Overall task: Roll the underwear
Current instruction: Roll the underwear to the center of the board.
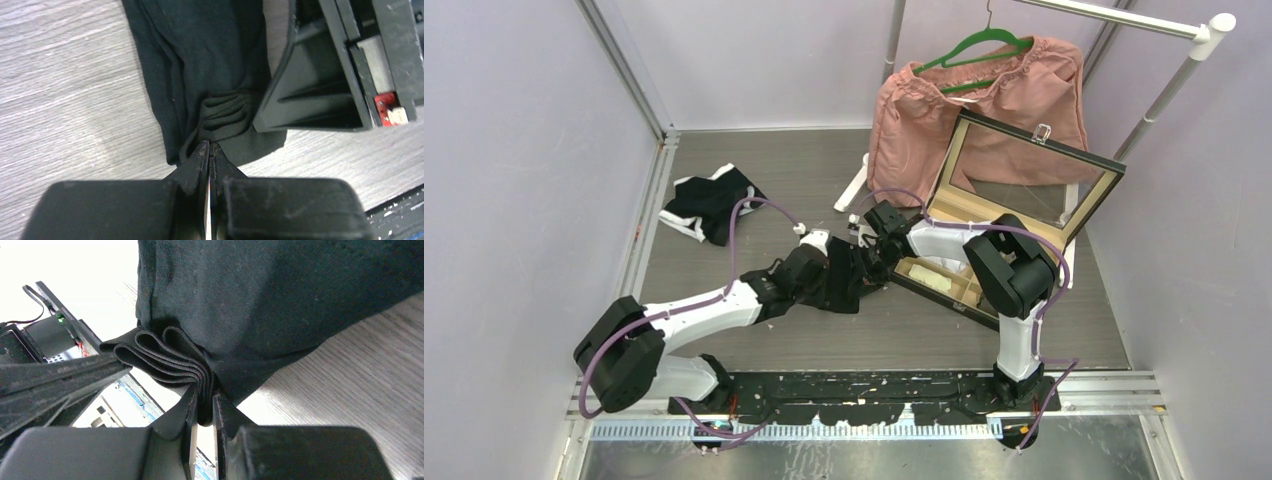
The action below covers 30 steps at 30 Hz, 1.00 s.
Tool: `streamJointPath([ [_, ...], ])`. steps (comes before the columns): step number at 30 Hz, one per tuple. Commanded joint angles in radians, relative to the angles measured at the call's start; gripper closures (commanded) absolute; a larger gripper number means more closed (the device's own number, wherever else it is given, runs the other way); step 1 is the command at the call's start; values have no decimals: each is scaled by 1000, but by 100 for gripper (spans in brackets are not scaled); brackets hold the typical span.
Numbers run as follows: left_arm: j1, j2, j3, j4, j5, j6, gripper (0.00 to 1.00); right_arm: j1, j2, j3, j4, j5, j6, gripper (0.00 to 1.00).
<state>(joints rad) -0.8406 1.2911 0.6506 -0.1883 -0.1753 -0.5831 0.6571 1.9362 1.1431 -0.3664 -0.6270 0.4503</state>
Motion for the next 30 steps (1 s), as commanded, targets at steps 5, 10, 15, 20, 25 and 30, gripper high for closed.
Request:
streamJointPath([
  [5, 37, 56, -16, 64, -43, -27, 99, -8, 18, 17, -35, 56, -25, 84],
  [10, 38, 76, -35, 63, -45, -44, 99, -9, 13, 15, -27, 52, -16, 81],
  [15, 40, 87, -58, 41, -67, -73, 99, -10, -8, 6, -13, 51, -2, 76],
  [20, 46, 110, -68, 17, -89, -95, 99, -9, -41, 3, -8, 49, 7, 71],
  [25, 57, 151, -61, 6, -92, -108, 99, -10, -76, -2, -9, 63, 11, 67],
  [30, 62, 171, -56, 3, -86, -109, 99, -9, -120, -19, -15, 119, 7, 67],
])
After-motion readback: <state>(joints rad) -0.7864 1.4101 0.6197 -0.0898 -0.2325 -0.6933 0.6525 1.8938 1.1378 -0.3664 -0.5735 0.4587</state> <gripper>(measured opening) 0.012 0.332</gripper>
